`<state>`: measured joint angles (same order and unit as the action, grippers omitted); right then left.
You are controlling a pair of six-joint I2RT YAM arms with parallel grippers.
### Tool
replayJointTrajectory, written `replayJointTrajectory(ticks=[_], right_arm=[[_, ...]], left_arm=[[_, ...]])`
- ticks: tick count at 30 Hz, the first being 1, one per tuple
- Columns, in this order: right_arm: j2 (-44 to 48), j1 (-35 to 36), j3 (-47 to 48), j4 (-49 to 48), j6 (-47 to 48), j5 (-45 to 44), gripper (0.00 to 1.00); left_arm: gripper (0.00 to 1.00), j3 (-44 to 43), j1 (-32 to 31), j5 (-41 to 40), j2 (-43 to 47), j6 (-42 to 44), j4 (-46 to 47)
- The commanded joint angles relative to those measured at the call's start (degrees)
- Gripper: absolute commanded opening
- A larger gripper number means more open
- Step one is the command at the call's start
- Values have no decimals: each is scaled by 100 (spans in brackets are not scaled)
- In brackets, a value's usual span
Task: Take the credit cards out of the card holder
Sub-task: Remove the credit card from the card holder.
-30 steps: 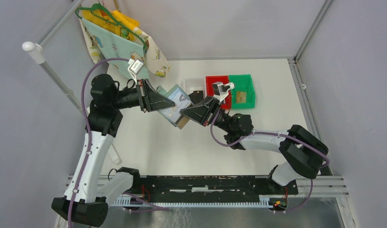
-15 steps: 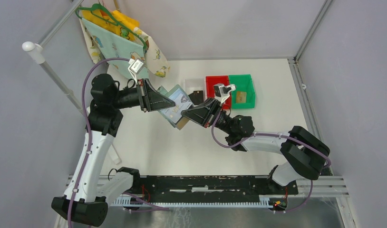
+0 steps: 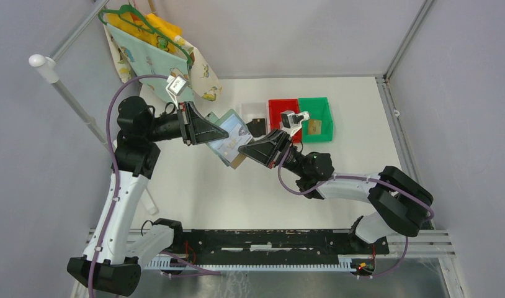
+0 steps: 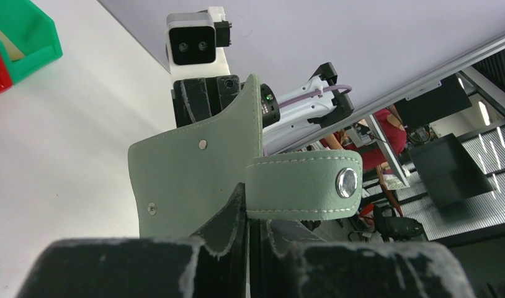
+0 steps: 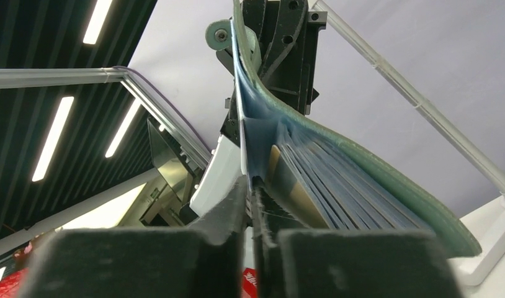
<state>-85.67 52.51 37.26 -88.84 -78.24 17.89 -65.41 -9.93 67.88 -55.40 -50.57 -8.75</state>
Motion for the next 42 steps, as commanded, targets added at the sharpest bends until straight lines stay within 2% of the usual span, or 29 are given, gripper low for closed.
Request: replayJointTrajectory(ticks=[1, 3, 4, 12, 13, 16, 18, 25, 31, 38, 42], right_arm=[[127, 35, 75, -861, 21, 63, 20], [80, 40, 201, -828, 11, 72, 32], [54, 40, 297, -816, -11, 82, 34], [-246, 81, 812, -936, -216, 90, 38], [-266, 88, 855, -940, -218, 100, 37], [-252, 101, 849, -951, -214, 123, 24], [-211, 97, 759, -961, -205, 118, 19], [-6, 101, 327, -1034, -135, 105, 12], [198, 69, -42, -1029, -79, 150, 11], [691, -253, -545, -761, -61, 410, 0], [1320, -752, -902, -76, -3, 757, 0]], left_arm=[[2, -272, 18, 156, 65, -330, 584], [2, -229, 18, 148, 92, -351, 671], [2, -201, 18, 145, 116, -394, 726], [2, -152, 13, 164, 127, -439, 749], [2, -153, 17, 169, 118, -432, 729], [2, -161, 13, 182, 108, -413, 698], [2, -177, 18, 181, 103, -395, 703], [2, -294, 28, 182, 44, -353, 693], [2, -445, 68, 182, -17, -123, 478], [2, -661, 157, 230, -85, 491, -139], [2, -931, 203, 208, -173, 1331, -976]])
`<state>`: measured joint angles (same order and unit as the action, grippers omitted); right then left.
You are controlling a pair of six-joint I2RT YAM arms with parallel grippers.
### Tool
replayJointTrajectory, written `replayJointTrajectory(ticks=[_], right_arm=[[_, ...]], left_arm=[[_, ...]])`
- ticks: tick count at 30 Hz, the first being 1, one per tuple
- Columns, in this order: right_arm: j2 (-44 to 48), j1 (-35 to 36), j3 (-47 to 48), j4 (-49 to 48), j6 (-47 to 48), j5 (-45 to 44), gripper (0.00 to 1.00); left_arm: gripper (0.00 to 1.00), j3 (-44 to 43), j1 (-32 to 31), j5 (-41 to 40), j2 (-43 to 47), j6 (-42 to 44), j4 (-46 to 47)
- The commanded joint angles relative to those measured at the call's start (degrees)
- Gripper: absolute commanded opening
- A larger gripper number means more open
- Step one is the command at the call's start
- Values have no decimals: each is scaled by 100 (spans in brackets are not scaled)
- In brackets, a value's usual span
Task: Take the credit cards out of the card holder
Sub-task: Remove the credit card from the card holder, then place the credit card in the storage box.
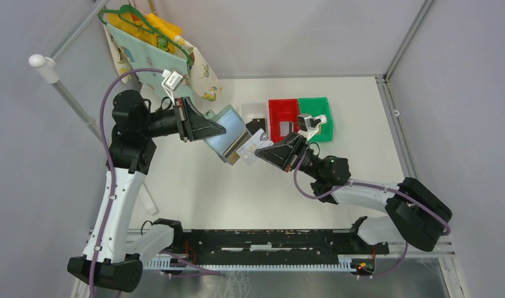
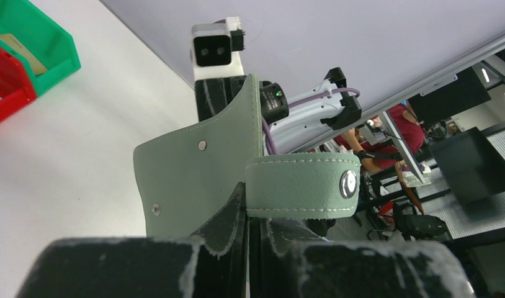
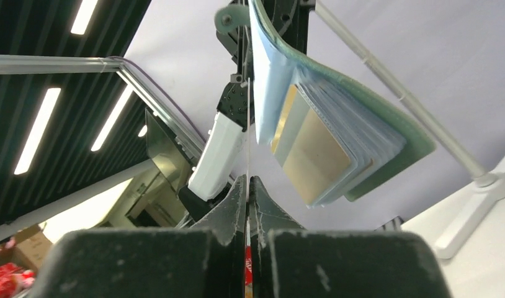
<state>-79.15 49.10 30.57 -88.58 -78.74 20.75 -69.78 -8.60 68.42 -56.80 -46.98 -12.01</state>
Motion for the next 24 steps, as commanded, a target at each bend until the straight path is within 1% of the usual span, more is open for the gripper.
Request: replayJointTrajectory(ticks=[1, 2, 5, 8, 10, 11, 13, 14, 16, 19, 22, 24], right_arm=[[861, -573, -268, 219, 129, 618, 0], [1060, -717, -241, 653, 252, 781, 0], [1489, -1201, 181, 2803, 1097, 1449, 0], [1664, -1720, 1156, 5932, 2714, 1781, 0], [1616, -1993, 1876, 7695, 3975, 1587, 0], [1526, -2082, 2315, 8584, 4666, 1258, 0], [1270, -2172, 3088, 9974, 5602, 443, 0], [1108, -2209, 3329, 10402, 5954, 131, 0], [795, -2294, 3776, 10887, 6367, -331, 0], [234, -2411, 4250, 11257, 6770, -780, 0], [-352, -2486, 4652, 11449, 6982, -1030, 0], [-736, -2541, 4876, 11455, 7042, -1031, 0]], left_arm=[[2, -575, 81, 136, -60, 1208, -873], [2, -644, 86, 129, -95, 1427, -1084], [2, -859, 119, 8, -157, 2152, -1711], [2, -1070, 121, -171, -214, 2848, -2295], [2, -1180, 115, -274, -243, 3202, -2646], [2, -1198, 121, -309, -256, 3293, -2726], [2, -1176, 122, -350, -266, 3383, -2806], [2, -1164, 122, -366, -264, 3388, -2819], [2, -1163, 122, -384, -270, 3398, -2827], [2, -1185, 122, -375, -265, 3432, -2838], [2, -1175, 121, -352, -271, 3431, -2826], [2, -1111, 122, -340, -272, 3448, -2824]])
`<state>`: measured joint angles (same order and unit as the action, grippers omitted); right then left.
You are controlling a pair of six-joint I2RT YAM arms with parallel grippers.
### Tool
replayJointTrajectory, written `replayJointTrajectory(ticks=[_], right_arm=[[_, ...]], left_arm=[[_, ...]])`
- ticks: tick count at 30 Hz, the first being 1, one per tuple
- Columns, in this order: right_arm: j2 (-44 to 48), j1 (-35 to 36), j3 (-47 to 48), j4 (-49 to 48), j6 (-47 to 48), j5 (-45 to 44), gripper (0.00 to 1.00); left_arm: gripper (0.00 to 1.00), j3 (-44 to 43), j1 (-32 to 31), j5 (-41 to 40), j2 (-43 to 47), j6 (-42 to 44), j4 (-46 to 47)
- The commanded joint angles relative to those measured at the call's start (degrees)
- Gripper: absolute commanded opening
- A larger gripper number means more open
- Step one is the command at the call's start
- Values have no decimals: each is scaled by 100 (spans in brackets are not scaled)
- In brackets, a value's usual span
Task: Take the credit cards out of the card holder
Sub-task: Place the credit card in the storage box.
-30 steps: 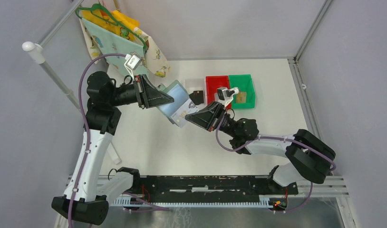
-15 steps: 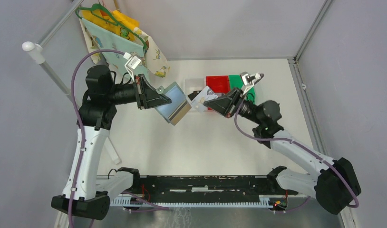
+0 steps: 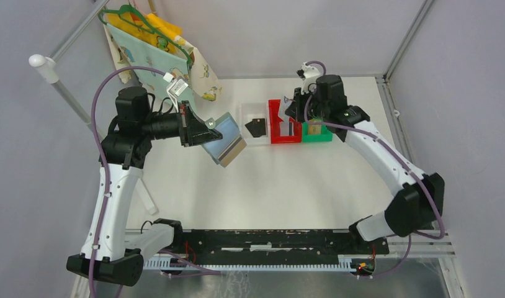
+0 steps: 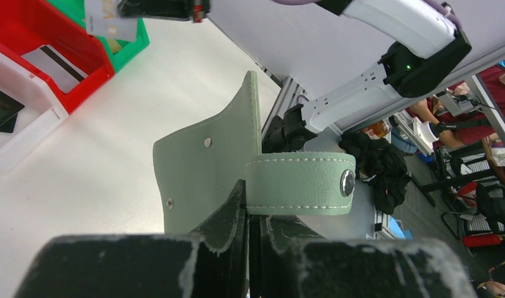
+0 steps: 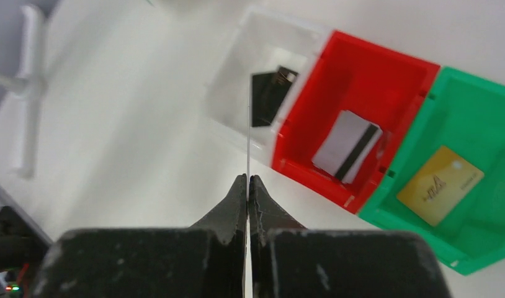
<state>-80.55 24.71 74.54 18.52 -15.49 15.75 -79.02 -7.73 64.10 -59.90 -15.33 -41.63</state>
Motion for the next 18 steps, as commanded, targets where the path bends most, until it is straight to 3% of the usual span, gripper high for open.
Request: replayJointTrajectory(ticks=[1, 9, 18], right_arm=[[-770, -122, 578, 714, 750, -544, 0], [-2534, -167, 1765, 888, 891, -521, 0], [-3667, -167, 2446, 929, 996, -489, 0]], left_arm=[[2, -92, 34, 120, 46, 275, 163], [2, -97, 41, 121, -229, 535, 162], [2, -2, 33, 92, -419, 696, 170]])
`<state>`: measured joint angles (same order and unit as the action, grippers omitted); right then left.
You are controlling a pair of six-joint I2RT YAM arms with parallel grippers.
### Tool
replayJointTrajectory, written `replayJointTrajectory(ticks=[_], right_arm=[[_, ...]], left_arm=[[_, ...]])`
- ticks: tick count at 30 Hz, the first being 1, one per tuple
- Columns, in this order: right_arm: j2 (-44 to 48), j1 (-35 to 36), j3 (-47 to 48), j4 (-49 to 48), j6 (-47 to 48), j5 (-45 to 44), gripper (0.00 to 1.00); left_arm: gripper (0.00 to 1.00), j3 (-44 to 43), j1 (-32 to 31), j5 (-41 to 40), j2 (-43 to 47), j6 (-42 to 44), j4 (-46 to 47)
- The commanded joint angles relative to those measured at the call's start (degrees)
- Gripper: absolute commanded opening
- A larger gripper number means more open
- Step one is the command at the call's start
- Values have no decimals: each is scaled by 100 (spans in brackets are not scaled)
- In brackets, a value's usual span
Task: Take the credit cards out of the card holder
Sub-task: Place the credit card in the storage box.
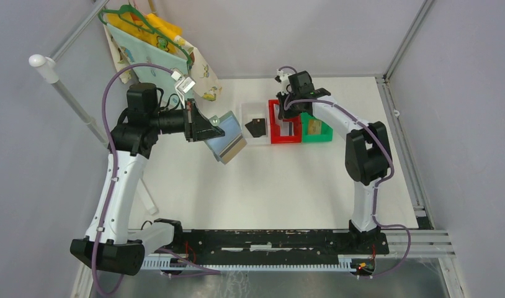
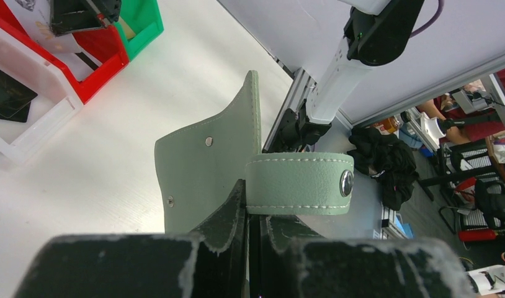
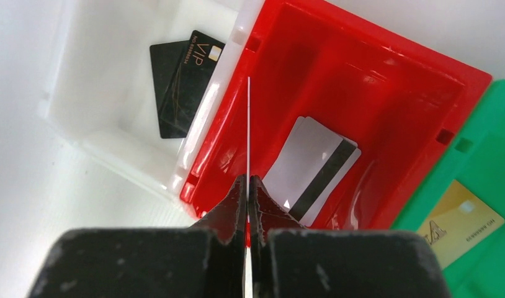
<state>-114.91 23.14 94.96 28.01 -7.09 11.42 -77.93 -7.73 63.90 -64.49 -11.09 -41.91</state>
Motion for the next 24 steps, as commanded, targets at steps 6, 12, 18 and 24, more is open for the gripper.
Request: replayJointTrajectory(ticks=[6, 12, 18, 24], right_arm=[[-486, -3, 334, -53, 247, -197, 0], [-621, -14, 211, -80, 238, -379, 0], [-583, -12, 47, -125, 252, -449, 1], [-483, -4, -39, -13, 318, -308, 3]], left_arm=[[2, -122, 34, 104, 93, 101, 403], [2, -115, 34, 140, 94, -11, 531], [2, -121, 28, 128, 98, -134, 625], [2, -104, 34, 106, 158, -161, 670]])
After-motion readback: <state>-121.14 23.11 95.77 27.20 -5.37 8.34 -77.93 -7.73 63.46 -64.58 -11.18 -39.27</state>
